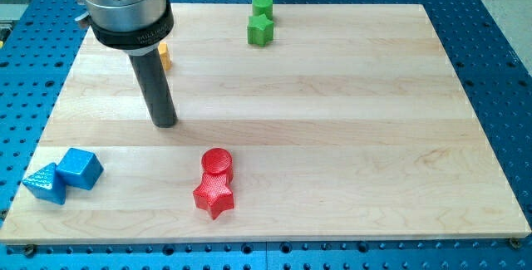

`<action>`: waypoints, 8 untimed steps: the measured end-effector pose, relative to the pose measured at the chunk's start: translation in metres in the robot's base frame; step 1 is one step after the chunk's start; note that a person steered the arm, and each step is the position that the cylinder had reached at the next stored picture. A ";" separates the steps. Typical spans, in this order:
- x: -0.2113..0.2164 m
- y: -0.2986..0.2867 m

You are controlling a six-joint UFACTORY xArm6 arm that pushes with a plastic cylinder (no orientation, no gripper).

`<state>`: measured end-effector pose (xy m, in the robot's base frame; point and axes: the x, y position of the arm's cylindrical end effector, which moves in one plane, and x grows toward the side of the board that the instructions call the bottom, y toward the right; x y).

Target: Point your arm at the top right side of the cube

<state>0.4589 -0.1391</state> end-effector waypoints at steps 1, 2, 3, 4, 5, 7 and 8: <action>0.000 0.006; 0.000 0.001; 0.000 0.001; 0.001 -0.002; 0.001 -0.003; 0.001 -0.003; 0.010 -0.003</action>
<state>0.4688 -0.1419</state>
